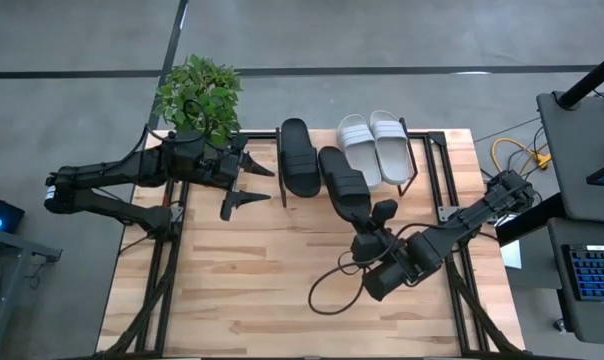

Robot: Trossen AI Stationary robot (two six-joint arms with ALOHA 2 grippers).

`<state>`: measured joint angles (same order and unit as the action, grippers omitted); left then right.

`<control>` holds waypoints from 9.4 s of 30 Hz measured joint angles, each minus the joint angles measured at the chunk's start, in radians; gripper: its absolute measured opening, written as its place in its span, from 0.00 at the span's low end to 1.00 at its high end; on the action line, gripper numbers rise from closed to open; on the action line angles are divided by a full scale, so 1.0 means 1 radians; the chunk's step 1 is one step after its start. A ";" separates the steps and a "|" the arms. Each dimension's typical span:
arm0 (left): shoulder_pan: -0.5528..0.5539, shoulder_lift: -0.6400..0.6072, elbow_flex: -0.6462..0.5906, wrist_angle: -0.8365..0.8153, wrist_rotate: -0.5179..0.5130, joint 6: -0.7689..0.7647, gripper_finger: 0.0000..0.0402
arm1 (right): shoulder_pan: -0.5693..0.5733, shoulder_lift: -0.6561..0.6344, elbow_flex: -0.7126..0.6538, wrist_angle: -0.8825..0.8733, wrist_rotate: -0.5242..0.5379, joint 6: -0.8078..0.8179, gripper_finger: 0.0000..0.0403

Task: Pick and place slides into the shelf
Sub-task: Put the black slide on the shelf

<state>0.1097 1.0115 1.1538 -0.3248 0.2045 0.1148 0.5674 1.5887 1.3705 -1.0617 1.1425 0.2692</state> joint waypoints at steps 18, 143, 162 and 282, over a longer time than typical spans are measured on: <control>0.000 0.000 0.000 0.000 0.000 -0.004 0.58 | -0.055 0.106 0.029 0.018 -0.023 -0.133 0.10; 0.000 0.002 -0.002 -0.078 0.031 -0.030 0.58 | -0.217 0.125 0.125 -0.056 0.055 0.135 0.10; -0.001 0.002 -0.002 -0.077 0.031 -0.031 0.58 | -0.202 0.125 0.124 0.010 0.069 0.124 0.10; -0.011 0.002 -0.002 -0.082 0.051 -0.033 0.58 | -0.246 0.123 -0.076 0.113 -0.194 -0.062 0.09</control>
<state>0.0989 1.0134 1.1515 -0.4072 0.2554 0.0818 0.3212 1.7115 1.2942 -0.9487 0.9488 0.2070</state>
